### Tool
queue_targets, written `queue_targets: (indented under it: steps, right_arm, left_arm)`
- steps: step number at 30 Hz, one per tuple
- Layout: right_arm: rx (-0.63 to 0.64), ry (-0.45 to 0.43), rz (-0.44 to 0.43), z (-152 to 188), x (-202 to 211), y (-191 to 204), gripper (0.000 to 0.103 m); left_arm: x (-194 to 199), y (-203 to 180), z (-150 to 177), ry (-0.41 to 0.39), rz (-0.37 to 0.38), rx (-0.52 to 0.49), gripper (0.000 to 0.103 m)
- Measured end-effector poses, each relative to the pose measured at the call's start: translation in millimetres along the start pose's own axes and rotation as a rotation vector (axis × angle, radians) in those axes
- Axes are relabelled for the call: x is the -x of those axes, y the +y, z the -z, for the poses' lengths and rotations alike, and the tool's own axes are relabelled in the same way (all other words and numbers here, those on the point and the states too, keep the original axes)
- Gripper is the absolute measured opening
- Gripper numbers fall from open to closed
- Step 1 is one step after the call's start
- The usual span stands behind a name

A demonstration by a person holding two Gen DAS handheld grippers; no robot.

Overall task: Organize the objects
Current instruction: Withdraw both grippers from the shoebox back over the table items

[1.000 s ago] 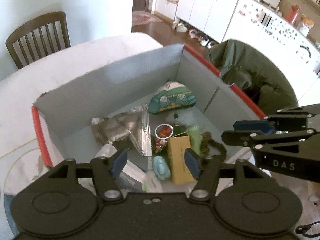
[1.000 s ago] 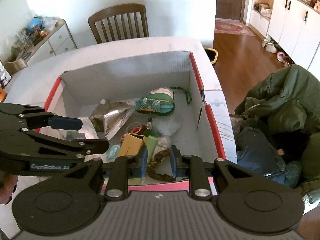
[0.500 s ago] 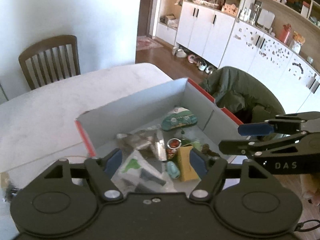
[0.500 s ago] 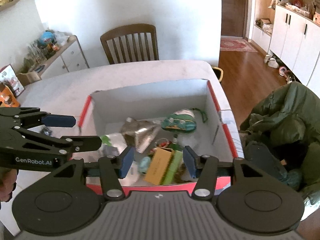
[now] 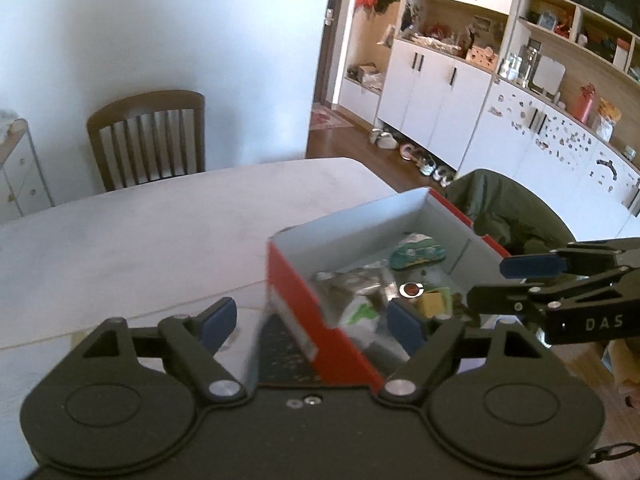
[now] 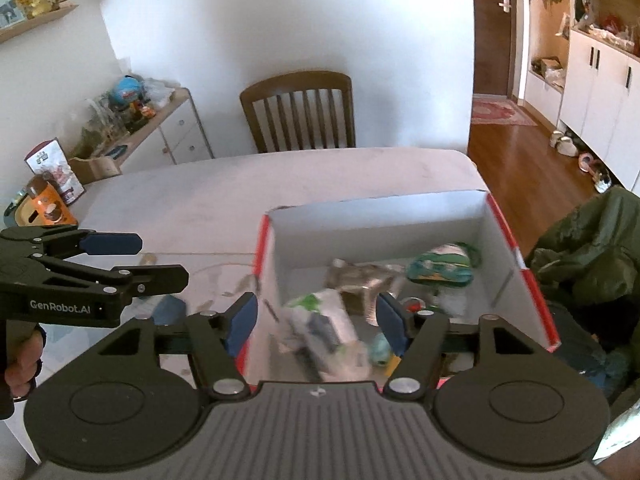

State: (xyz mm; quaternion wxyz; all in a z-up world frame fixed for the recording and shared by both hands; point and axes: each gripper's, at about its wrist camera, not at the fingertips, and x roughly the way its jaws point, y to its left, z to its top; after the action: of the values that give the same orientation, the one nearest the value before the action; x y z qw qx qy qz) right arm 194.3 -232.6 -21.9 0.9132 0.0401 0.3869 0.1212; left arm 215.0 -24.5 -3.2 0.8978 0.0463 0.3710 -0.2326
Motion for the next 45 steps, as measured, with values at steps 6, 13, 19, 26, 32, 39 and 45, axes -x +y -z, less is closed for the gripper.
queue_targets:
  steps: [6,13,19,26,32,39,45]
  right_arm:
    - [0.022,-0.016,-0.026,0,-5,38,0.072]
    - [0.046,-0.028,-0.076,0,-18,82,0.078]
    - [0.067,-0.022,-0.108,-2,-37,117,0.082]
    - [0.089,0.015,-0.115,-2,-71,155,0.082]
    - [0.146,0.049,-0.121,2,-102,182,0.082]
    - [0.22,0.081,-0.12,12,-143,209,0.082]
    - [0.254,0.115,-0.138,17,-177,226,0.082]
  left_arm:
    - [20,39,9,-0.021,-0.038,0.023,0.086]
    - [38,84,16,-0.073,-0.106,0.053,0.102]
    - [38,124,21,-0.067,-0.14,0.089,0.102]
    - [27,163,28,-0.058,-0.198,0.096,0.102]
    - [5,202,36,-0.013,-0.221,0.125,0.102]
    - [-26,237,46,0.051,-0.223,0.17,0.102]
    - [-49,256,54,0.08,-0.218,0.203,0.102]
